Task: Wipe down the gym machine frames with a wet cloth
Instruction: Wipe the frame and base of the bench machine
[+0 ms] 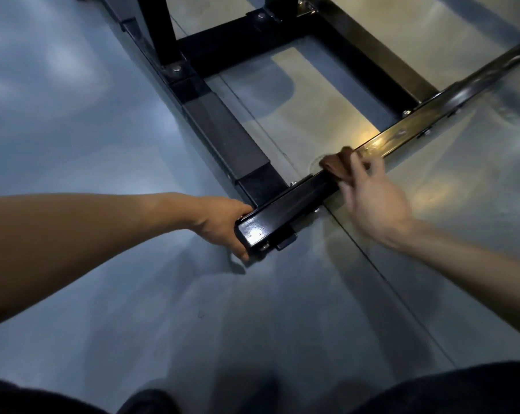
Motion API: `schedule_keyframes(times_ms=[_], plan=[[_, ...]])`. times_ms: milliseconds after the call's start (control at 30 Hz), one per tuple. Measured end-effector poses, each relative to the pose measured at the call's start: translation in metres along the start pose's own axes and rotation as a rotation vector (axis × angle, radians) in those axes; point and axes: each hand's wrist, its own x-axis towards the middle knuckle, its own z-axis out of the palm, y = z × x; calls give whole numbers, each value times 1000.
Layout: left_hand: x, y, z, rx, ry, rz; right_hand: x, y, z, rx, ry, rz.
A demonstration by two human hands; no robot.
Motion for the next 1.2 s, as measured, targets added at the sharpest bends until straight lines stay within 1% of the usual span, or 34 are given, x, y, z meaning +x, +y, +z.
schedule_keyframes(times_ms=[33, 67, 133, 167, 200, 233, 333, 433, 467, 500, 533, 600, 633, 733, 800, 833, 867, 900, 1000, 1033, 1067, 1133, 1200], plan=[[1, 0, -1, 43, 7, 2, -11, -22, 4, 27, -44, -56], [3, -1, -2, 80, 11, 0, -26, -45, 9, 36, -107, -154], [6, -3, -3, 129, 29, 8, -59, -82, 16, 18, -225, -420], [7, -4, -4, 138, 42, 22, -68, -90, 18, 5, -232, -511], [7, -4, -4, 144, 51, 31, -68, -89, 17, 0, -205, -554], [6, -4, -4, 152, 58, 33, -61, -79, 16, -21, -179, -550], [5, -4, -1, 152, 70, 15, -26, -23, 14, -64, -64, -383], [4, -5, 0, 150, 66, 16, 4, 31, 4, -42, -13, -49], [3, -4, -1, 170, 61, 19, 9, 38, 1, -28, -14, 34], [4, -3, -2, 196, 57, 20, 11, 39, 2, -33, -15, 77], [4, -3, -3, 215, 59, 23, 11, 33, 1, -40, -14, 78], [5, -5, -1, 226, 67, 25, 0, 7, 2, -32, -46, -2], [5, -7, 1, 212, 67, 24, -10, -11, 4, -31, -89, -70], [5, -6, 4, 139, 59, 51, -45, -52, 11, -92, -231, -367], [3, 0, 3, 105, 52, 70, -52, -49, 15, -95, -223, -568], [2, 2, 4, 98, 54, 71, -46, -37, 17, -90, -189, -599], [1, 4, 5, 100, 56, 62, -36, -21, 17, -86, -156, -556], [0, 3, 6, 112, 58, 49, -23, -2, 18, -82, -120, -460], [-1, 0, 7, 148, 36, 22, 8, 52, 8, -62, -25, -44], [0, 0, 6, 153, 23, 16, 14, 63, 5, -34, -9, 67], [0, 1, 5, 154, 18, 12, 15, 66, 2, -12, -3, 130], [-1, 0, 3, 164, 16, 4, 8, 53, 1, 17, -5, 123], [0, -2, 5, 174, 18, -5, -10, 17, 4, 75, -34, 13]])
